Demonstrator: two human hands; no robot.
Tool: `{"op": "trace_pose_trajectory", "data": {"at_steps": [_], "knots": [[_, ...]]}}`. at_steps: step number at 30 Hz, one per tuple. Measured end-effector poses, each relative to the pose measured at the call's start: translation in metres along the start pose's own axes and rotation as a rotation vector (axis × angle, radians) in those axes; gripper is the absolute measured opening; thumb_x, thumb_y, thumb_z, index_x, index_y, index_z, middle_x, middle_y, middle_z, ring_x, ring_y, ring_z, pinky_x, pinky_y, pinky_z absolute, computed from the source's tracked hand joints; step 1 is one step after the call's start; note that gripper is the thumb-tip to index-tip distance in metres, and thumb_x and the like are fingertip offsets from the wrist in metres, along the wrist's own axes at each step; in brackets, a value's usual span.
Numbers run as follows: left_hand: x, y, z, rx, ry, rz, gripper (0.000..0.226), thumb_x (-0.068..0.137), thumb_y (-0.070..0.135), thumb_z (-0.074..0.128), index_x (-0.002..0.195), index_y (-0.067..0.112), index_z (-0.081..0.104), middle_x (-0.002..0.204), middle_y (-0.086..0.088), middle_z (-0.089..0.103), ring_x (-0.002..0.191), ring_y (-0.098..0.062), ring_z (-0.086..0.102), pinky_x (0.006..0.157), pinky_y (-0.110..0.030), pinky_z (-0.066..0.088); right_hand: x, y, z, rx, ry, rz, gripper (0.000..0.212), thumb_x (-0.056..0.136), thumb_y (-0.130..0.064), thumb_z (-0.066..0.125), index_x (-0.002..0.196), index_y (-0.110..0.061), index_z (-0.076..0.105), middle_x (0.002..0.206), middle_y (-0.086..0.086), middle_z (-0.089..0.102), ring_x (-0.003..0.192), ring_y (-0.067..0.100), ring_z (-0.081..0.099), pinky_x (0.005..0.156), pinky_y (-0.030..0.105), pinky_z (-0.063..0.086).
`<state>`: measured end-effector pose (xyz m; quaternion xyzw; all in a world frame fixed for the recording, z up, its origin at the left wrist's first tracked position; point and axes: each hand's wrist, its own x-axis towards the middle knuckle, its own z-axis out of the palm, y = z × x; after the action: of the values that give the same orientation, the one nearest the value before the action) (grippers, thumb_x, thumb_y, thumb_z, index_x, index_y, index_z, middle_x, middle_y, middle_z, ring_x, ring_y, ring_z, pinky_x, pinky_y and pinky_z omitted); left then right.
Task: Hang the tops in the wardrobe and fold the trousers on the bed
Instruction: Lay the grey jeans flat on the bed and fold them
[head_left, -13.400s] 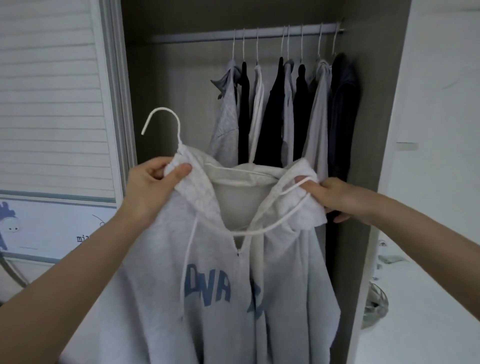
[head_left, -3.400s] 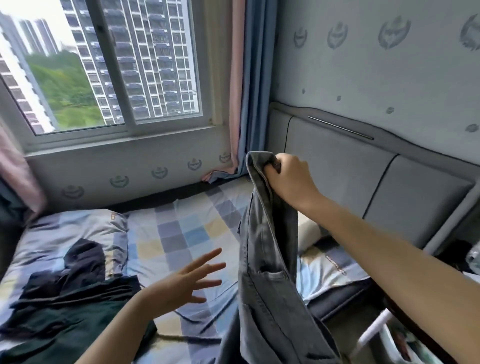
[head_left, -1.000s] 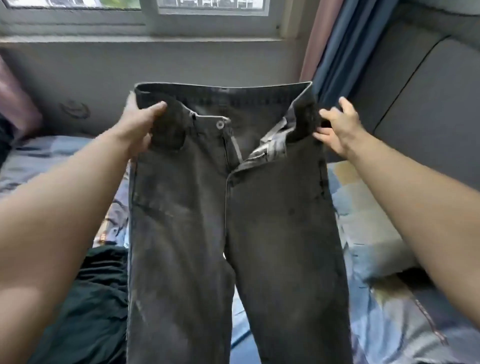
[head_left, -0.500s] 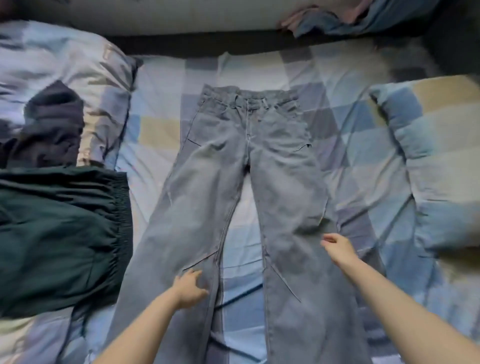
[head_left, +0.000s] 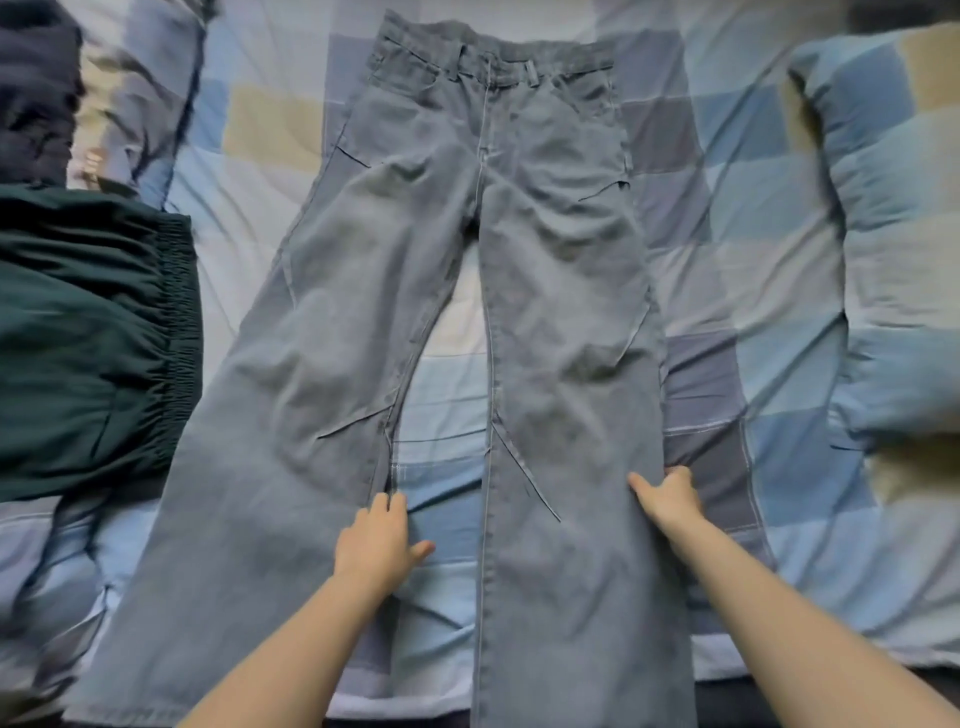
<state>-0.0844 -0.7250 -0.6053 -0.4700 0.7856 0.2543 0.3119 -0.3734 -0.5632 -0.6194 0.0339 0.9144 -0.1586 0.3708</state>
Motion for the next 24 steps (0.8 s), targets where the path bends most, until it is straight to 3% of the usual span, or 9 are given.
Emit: {"op": "trace_pose_trajectory", "data": {"at_steps": [3, 5, 8, 12, 14, 16, 18, 21, 24], "knots": [[-0.007, 0.047, 0.017, -0.392, -0.087, -0.033, 0.044, 0.085, 0.052, 0.066, 0.109, 0.018, 0.055, 0.104, 0.0, 0.064, 0.102, -0.022, 0.059, 0.083, -0.031, 0.046, -0.005, 0.008, -0.003, 0.257, -0.121, -0.081, 0.036, 0.089, -0.013, 0.065, 0.118, 0.006, 0.058, 0.12, 0.019, 0.063, 0.104, 0.028, 0.062, 0.087, 0.034, 0.049], [-0.013, 0.075, 0.032, -0.612, -0.139, -0.072, 0.028, 0.082, 0.038, 0.074, 0.096, 0.018, 0.06, 0.086, 0.0, 0.064, 0.091, -0.02, 0.059, 0.075, -0.029, 0.043, -0.008, 0.017, -0.009, 0.252, -0.13, -0.183, 0.024, 0.088, -0.007, 0.064, 0.111, 0.002, 0.062, 0.112, 0.017, 0.067, 0.09, 0.02, 0.061, 0.077, 0.027, 0.045], [-0.02, 0.095, 0.055, -0.509, -0.24, -0.047, 0.031, 0.082, 0.029, 0.072, 0.066, 0.018, 0.048, 0.086, -0.01, 0.067, 0.09, -0.028, 0.061, 0.073, -0.03, 0.043, -0.007, 0.034, -0.024, 0.136, -0.048, -0.275, 0.02, 0.089, -0.007, 0.063, 0.107, 0.001, 0.062, 0.109, 0.018, 0.067, 0.092, 0.024, 0.06, 0.075, 0.028, 0.042], [-0.032, 0.088, 0.062, -0.307, -0.286, -0.004, 0.025, 0.087, 0.041, 0.065, 0.082, 0.02, 0.05, 0.108, -0.011, 0.066, 0.104, -0.031, 0.061, 0.079, -0.032, 0.045, -0.01, 0.056, -0.034, -0.334, -0.039, -0.159, 0.034, 0.09, -0.014, 0.06, 0.117, 0.006, 0.052, 0.124, 0.027, 0.055, 0.114, 0.041, 0.052, 0.089, 0.038, 0.04], [-0.036, 0.065, 0.05, -0.362, -0.207, -0.021, 0.023, 0.086, 0.044, 0.065, 0.088, 0.021, 0.061, 0.101, -0.004, 0.069, 0.1, -0.025, 0.062, 0.08, -0.031, 0.047, -0.026, 0.052, -0.028, -0.499, 0.061, -0.164, 0.043, 0.086, -0.004, 0.056, 0.125, 0.007, 0.043, 0.13, 0.03, 0.043, 0.117, 0.047, 0.044, 0.096, 0.043, 0.037], [-0.037, 0.025, 0.034, -0.431, -0.027, -0.078, 0.018, 0.089, 0.038, 0.064, 0.092, 0.02, 0.066, 0.095, -0.001, 0.07, 0.095, -0.023, 0.064, 0.08, -0.033, 0.05, -0.049, 0.04, -0.016, -0.545, 0.184, -0.374, 0.05, 0.08, 0.002, 0.056, 0.128, 0.005, 0.044, 0.129, 0.027, 0.041, 0.114, 0.046, 0.042, 0.097, 0.046, 0.036], [-0.04, -0.023, 0.022, -0.438, 0.178, -0.155, 0.012, 0.091, 0.024, 0.061, 0.093, 0.014, 0.066, 0.095, -0.008, 0.07, 0.096, -0.031, 0.062, 0.08, -0.039, 0.049, -0.073, 0.024, 0.005, -0.496, 0.173, -0.609, 0.05, 0.076, 0.005, 0.057, 0.126, 0.002, 0.05, 0.125, 0.023, 0.046, 0.112, 0.043, 0.043, 0.097, 0.043, 0.035], [-0.047, -0.099, 0.015, -0.343, 0.365, -0.314, 0.025, 0.088, 0.007, 0.06, 0.112, 0.003, 0.061, 0.117, -0.021, 0.059, 0.109, -0.041, 0.05, 0.09, -0.048, 0.043, -0.108, 0.002, 0.055, -0.352, -0.122, -0.705, 0.041, 0.081, 0.004, 0.053, 0.122, -0.001, 0.052, 0.12, 0.017, 0.051, 0.111, 0.034, 0.048, 0.097, 0.038, 0.036], [-0.05, -0.161, 0.015, -0.358, 0.389, -0.528, 0.05, 0.086, 0.002, 0.06, 0.134, -0.002, 0.045, 0.138, -0.025, 0.042, 0.126, -0.044, 0.037, 0.103, -0.054, 0.034, -0.136, -0.018, 0.111, -0.147, -0.375, -0.591, 0.033, 0.086, 0.002, 0.051, 0.119, 0.0, 0.054, 0.111, 0.014, 0.061, 0.101, 0.027, 0.059, 0.092, 0.029, 0.041]]}}
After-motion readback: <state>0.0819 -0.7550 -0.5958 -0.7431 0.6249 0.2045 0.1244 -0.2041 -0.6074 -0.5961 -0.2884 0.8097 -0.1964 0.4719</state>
